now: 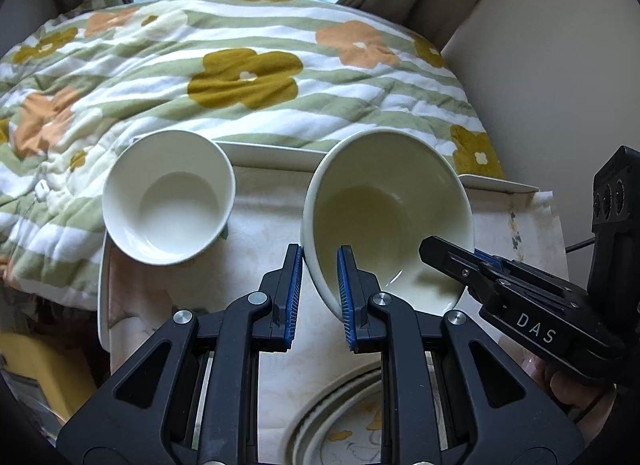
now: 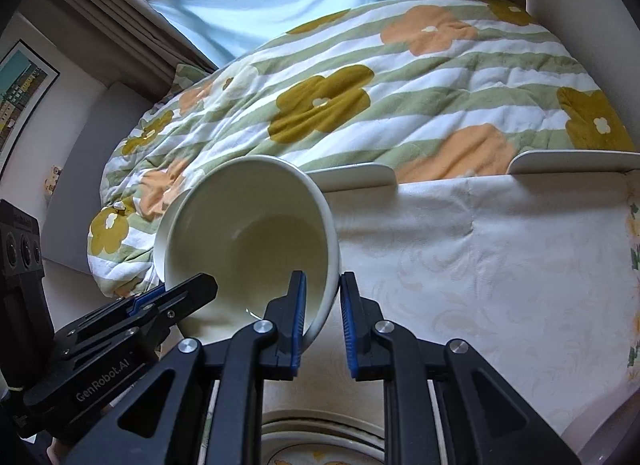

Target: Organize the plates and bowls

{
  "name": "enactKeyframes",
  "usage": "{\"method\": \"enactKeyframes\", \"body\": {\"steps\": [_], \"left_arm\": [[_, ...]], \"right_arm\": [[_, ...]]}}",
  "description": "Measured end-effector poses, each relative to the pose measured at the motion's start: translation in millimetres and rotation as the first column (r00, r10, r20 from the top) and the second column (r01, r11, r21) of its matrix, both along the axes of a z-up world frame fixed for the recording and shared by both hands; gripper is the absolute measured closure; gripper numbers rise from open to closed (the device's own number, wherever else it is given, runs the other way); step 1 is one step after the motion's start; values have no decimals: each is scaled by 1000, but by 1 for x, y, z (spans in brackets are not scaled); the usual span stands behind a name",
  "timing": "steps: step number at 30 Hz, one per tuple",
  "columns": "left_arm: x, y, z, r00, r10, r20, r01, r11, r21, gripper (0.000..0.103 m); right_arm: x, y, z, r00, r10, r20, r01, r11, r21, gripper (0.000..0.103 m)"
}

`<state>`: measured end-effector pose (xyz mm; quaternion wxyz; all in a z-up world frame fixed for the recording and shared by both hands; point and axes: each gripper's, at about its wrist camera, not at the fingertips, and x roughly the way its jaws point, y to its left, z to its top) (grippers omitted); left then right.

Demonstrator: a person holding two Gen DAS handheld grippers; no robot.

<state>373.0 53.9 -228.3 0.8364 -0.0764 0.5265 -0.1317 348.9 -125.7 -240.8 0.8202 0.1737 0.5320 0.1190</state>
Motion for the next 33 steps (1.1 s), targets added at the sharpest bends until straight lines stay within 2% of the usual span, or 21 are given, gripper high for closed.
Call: {"method": "enactKeyframes", "body": {"steps": [8,15,23,28,33], "left_arm": [[-65,-58,52,997,-8,79,8,1000,5,87],[-128,-132,65,995,-40,89,41,999,-12,87],[-175,-210,39,996,-79,35,80,996,-45,87],[-187,-246,6,992,-116,-38,115,993,-22,87],[-187,-269,-22,982,-164,-99,168,985,37,87]], "right_arm": [[-59,-54,46,996,10,88,-11,1000,9,87],[-122,-120,68,992,4,124,-1,1000,-20,87],[-177,-193,53,997,-25,77,30,998,-61,87],[-195,-222,26,999,-44,24,45,997,-67,87],[-201,-240,-4,997,-65,-32,63,996,-62,87]]}}
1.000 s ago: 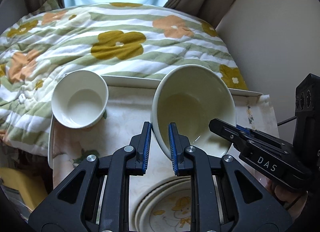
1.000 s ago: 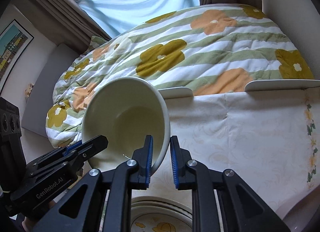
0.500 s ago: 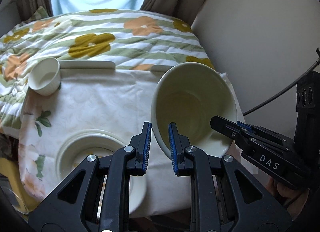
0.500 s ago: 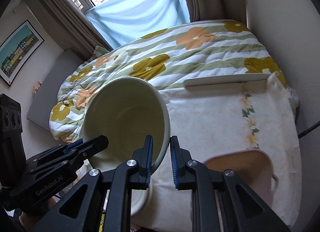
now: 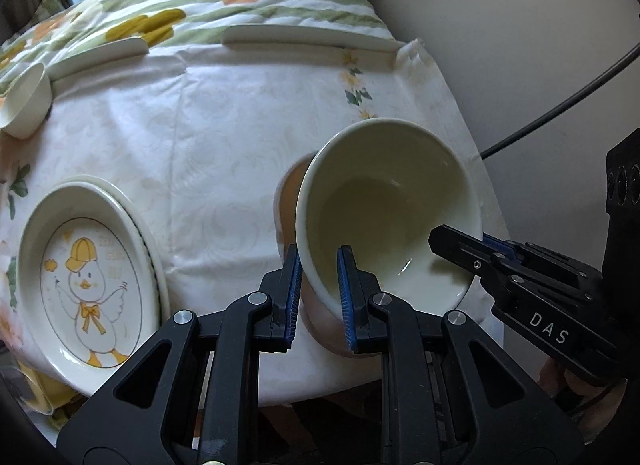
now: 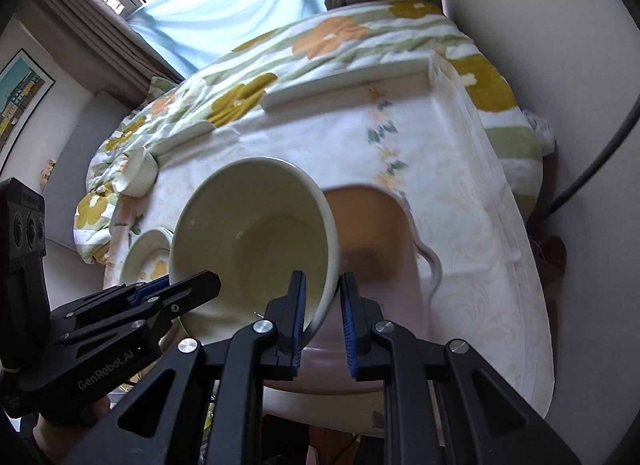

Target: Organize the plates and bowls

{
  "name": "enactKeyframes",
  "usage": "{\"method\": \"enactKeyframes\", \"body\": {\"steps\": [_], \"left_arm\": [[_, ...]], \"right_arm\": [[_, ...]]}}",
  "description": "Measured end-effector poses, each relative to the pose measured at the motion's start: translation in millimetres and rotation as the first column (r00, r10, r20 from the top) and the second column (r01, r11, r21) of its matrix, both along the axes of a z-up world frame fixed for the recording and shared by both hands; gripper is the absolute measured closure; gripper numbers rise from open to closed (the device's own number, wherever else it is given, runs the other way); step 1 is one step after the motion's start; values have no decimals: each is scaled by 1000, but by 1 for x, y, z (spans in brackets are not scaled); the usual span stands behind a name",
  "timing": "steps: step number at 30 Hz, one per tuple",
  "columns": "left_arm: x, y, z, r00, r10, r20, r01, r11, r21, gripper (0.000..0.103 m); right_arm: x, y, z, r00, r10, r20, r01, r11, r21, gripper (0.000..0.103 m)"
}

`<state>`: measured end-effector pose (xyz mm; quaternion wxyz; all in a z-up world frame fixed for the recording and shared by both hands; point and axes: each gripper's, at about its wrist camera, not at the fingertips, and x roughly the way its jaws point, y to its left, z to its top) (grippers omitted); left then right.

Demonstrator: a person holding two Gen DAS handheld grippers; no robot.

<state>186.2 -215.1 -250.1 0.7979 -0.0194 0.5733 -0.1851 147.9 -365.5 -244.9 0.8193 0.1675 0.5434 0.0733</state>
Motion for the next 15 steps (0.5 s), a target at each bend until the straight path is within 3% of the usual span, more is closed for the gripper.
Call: {"method": "enactKeyframes", "body": {"steps": [6,15], "left_arm": [[5,-24,-25,998,-62,-21,64,993,102,87],[11,-35,-40,995,-96,-23,99,981,165,87]], "right_arm": [[-4,-9,-24,999,-11,-45,11,1000,-2,87],[-3,-17,-37,998,-27,-65,27,1000,-5,87]]}}
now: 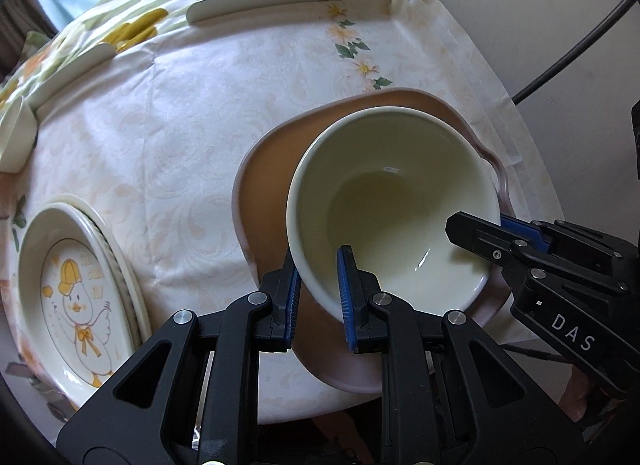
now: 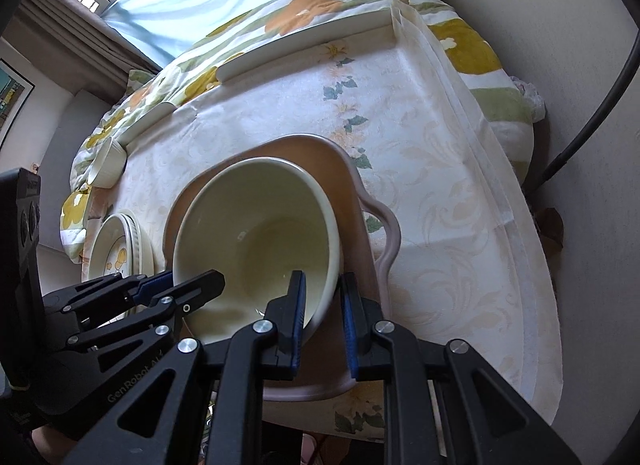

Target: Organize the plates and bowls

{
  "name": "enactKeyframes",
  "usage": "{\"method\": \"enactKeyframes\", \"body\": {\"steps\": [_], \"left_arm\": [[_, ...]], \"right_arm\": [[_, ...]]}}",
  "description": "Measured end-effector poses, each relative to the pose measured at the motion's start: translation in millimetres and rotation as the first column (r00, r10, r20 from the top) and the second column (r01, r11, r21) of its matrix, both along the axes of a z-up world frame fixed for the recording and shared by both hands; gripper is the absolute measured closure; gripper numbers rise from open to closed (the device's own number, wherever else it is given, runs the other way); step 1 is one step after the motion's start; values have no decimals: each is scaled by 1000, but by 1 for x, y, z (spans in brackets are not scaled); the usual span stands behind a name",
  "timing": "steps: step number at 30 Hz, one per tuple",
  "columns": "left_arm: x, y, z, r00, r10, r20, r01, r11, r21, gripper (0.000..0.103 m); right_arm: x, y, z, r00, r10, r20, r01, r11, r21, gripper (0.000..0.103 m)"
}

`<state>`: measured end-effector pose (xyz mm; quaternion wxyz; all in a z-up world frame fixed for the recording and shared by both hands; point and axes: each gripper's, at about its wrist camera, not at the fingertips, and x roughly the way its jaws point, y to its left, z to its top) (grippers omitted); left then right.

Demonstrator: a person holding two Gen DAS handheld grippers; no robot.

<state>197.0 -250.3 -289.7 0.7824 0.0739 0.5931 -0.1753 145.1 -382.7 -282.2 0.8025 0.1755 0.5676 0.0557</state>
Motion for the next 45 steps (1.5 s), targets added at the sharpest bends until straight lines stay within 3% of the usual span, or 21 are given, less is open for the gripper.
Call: {"method": "enactKeyframes", "body": {"steps": [14,20,26,30,35,38,39,40,41,43,44,45], "left_arm": [[-3,-8,4,998,-37,49,34,997,75,87],[-6,-6,15,997,-26,67,20,995,93,87],[-13,-1,50,994,-7,113,0,998,58,86],[-21,14,86,982,31,187,-31,1000,-3,86],[-27,53,128,953,125,276,-113,992,-58,86],[-31,87,153,919,208,335,-182,977,-108,85],[-32,99,160,904,239,356,-208,970,-123,82],[-32,110,166,890,265,371,-231,964,-134,66],[-33,125,172,873,296,388,-259,955,-146,32],[-36,151,182,824,355,441,-318,935,-158,1],[-36,162,185,803,376,463,-338,926,-167,0],[-34,177,188,787,397,472,-356,917,-178,0]], "right_arm": [[-5,0,5,1000,-15,4,15,1000,4,87],[-12,0,21,999,-32,35,33,999,-30,87],[-21,-10,52,993,-50,105,51,999,-8,87],[-23,-9,76,986,-31,166,30,999,11,87],[-12,6,108,971,44,237,-50,999,18,87],[-1,24,128,952,111,284,-119,993,12,87],[3,33,134,944,136,299,-145,989,11,87],[8,40,138,938,154,310,-164,986,7,87],[12,49,143,930,173,323,-182,983,-2,87],[24,73,150,911,224,347,-236,972,-9,83],[30,85,152,902,250,351,-266,964,-2,70],[36,96,152,895,271,354,-292,956,7,50]]}}
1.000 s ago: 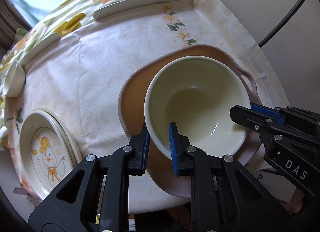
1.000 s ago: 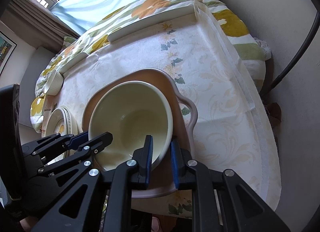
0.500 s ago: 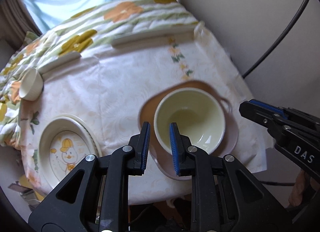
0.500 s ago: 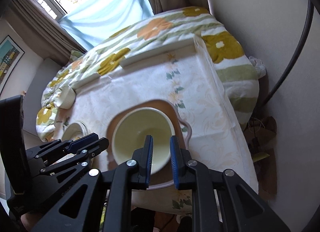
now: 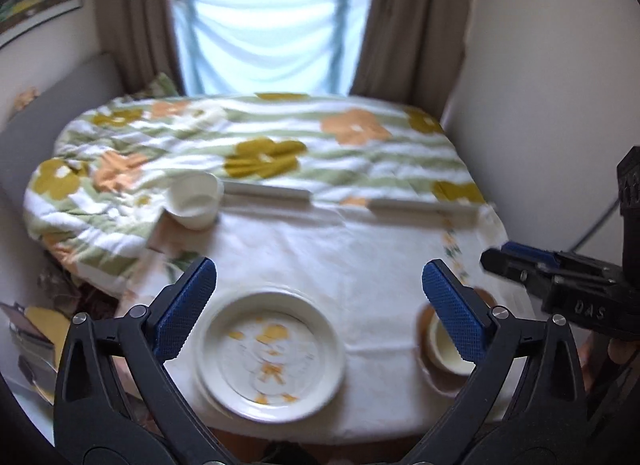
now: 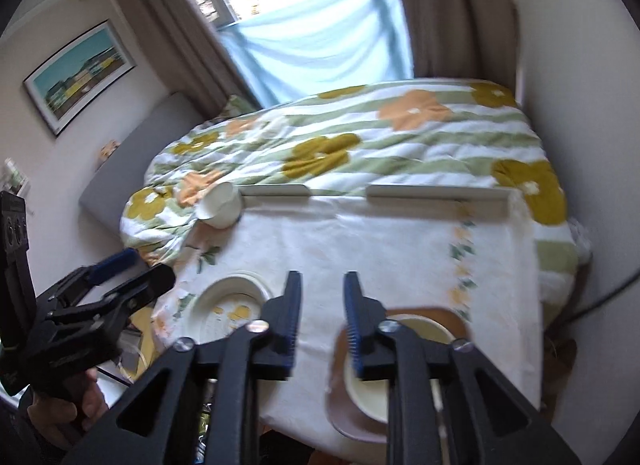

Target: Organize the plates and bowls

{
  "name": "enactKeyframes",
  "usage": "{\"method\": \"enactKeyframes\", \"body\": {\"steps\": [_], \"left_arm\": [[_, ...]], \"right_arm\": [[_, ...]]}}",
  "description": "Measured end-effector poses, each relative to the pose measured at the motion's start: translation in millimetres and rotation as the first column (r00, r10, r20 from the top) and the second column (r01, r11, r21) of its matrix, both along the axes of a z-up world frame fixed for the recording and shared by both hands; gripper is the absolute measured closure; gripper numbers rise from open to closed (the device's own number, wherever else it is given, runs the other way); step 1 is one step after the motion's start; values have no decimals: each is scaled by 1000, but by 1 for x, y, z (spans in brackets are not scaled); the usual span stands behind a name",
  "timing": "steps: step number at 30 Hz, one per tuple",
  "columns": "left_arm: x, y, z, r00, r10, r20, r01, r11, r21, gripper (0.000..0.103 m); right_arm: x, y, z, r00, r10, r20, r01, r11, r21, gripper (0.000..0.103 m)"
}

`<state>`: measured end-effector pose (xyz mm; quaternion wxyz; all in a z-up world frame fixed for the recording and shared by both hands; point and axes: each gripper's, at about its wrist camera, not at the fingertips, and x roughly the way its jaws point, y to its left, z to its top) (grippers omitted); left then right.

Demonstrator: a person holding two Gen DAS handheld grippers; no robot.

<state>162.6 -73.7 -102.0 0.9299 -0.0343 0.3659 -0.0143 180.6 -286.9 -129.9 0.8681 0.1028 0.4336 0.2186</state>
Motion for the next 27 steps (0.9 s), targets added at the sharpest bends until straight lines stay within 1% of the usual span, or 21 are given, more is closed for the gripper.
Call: {"method": "enactKeyframes", "body": {"steps": [1,2,3,5,8,10,11,14,16,18,20,22,23,24,27], "left_arm": [[5,14,0,1000,19,-9,-19,1000,-10,0],[10,27,0,999,41,-24,-41,999,-17,0],[16,40,-1,997,66,-40,-67,997,-27,0],[26,69,-4,992,108,-62,-112,992,-66,0],[46,116,-12,982,169,-90,-180,974,-135,0],[61,147,-19,974,197,-115,-215,960,-178,0],[70,161,-24,970,205,-131,-229,953,-201,0],[101,201,-46,956,221,-195,-268,927,-264,1],[120,218,-64,946,225,-234,-290,910,-296,2],[144,237,-88,933,223,-283,-313,890,-332,8],[166,249,-112,920,212,-328,-326,880,-345,24],[189,261,-137,904,201,-376,-340,873,-350,33],[197,265,-147,898,200,-392,-347,870,-350,37],[205,269,-155,894,198,-402,-350,869,-349,38],[224,273,-178,887,164,-432,-332,876,-349,45]], "right_arm": [[8,14,1,1000,30,6,-30,1000,10,41],[14,26,2,999,49,17,-50,999,16,25],[21,39,3,997,65,30,-66,998,17,15],[36,64,5,994,87,59,-89,996,17,12],[63,98,7,989,128,77,-129,992,2,11],[84,121,5,985,170,33,-170,985,-12,11],[96,131,2,985,174,14,-174,985,-3,11],[127,156,-5,989,149,1,-149,988,36,11],[149,175,-13,986,162,-27,-161,987,27,11],[176,200,-30,981,179,-81,-178,984,17,11],[198,219,-50,974,182,-134,-183,983,3,11],[213,232,-71,967,182,-179,-185,983,2,13],[223,241,-84,961,182,-210,-185,983,7,18],[230,250,-95,954,182,-238,-184,983,12,25],[244,265,-128,935,173,-310,-175,984,22,37]]}}
